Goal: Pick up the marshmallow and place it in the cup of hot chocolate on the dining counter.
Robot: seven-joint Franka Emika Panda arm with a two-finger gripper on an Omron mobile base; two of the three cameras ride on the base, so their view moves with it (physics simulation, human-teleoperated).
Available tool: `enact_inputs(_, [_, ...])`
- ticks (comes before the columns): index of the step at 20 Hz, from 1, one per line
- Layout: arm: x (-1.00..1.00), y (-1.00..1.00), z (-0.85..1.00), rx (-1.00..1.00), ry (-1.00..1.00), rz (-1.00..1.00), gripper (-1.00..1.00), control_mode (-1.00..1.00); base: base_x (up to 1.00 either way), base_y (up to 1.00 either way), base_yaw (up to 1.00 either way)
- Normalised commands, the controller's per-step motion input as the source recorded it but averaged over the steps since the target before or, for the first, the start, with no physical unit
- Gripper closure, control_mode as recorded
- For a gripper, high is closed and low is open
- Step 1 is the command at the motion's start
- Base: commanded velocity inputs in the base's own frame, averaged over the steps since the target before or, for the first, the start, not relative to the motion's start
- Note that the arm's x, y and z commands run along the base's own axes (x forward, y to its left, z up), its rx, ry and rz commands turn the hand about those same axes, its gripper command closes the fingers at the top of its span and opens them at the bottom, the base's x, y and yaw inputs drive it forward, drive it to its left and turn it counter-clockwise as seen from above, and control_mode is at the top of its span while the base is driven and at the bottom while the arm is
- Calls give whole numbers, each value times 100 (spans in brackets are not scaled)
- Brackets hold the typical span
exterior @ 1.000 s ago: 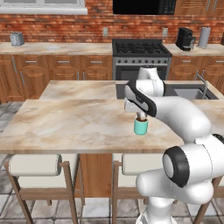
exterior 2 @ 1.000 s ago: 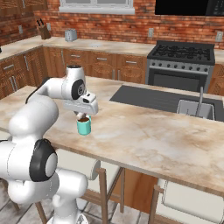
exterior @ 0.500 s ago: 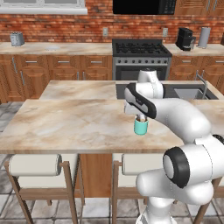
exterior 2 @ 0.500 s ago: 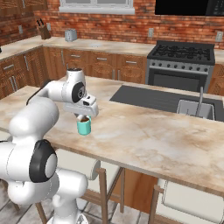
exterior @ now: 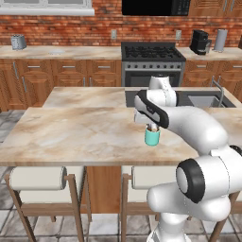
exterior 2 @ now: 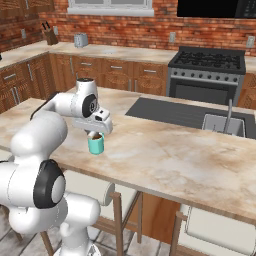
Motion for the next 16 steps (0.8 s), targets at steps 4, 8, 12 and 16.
enact_inputs(4, [0,-6,5,3,0,0,-100,-100,0,0,0])
enact_inputs(8, [0,-4,2,3,0,0,-100,-100,0,0,0])
enact_inputs(12, [0,-3,17,1,-2,1,-100,-100,0,0,0])
enact_inputs(16, [-5,-13,76,0,-19,0,-100,-100,0,0,0])
